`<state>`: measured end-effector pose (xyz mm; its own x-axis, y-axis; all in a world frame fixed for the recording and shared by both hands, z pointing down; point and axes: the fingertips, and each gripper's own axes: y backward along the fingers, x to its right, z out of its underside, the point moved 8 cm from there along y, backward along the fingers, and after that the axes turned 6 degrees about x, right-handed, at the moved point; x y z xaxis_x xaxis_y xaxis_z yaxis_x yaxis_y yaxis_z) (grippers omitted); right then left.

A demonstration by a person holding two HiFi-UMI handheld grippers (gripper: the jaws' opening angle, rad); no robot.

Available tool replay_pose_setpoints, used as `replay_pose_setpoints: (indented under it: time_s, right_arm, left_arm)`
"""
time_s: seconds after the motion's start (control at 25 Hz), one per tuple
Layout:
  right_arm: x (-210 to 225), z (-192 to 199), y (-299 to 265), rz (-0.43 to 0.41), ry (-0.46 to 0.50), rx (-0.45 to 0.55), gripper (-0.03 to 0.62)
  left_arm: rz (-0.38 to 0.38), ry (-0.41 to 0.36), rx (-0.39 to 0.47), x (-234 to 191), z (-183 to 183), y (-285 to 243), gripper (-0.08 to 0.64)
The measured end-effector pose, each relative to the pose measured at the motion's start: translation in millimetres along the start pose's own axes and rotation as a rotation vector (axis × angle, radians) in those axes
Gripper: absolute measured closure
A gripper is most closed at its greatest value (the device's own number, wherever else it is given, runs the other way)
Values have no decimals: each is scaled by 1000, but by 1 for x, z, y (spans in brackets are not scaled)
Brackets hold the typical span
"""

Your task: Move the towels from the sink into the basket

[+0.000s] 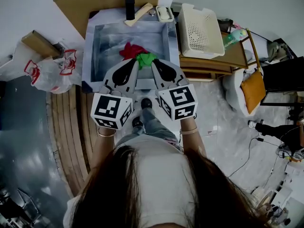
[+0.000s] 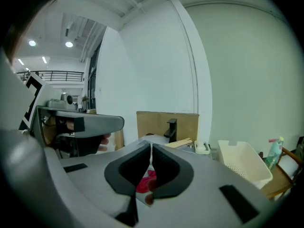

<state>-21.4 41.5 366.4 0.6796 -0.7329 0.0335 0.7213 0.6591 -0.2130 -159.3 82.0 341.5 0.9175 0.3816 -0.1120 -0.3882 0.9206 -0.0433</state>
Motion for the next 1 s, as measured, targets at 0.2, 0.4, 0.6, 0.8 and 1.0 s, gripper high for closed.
replay_pose_setpoints:
  time_s: [0.2, 0.4, 0.6, 0.8, 1.0]
  right_arm:
    - [14, 8, -25, -51, 1, -48, 561]
    - [26, 18, -51, -111, 19, -115, 561]
    - [34, 33, -74, -176, 41, -190, 522]
    - [36, 52, -97, -234, 78, -274, 496]
    - [40, 73, -120, -282, 118, -347, 471]
  left_arm:
    - [-24, 11, -13, -13, 6, -19, 555]
    - [-44, 22, -27, -25, 12, -35, 555]
    - [-56, 33, -40, -33, 18, -49, 555]
    - [-70, 37, -38, -42, 20, -58, 555]
    - [-93, 44, -40, -55, 25, -66, 555]
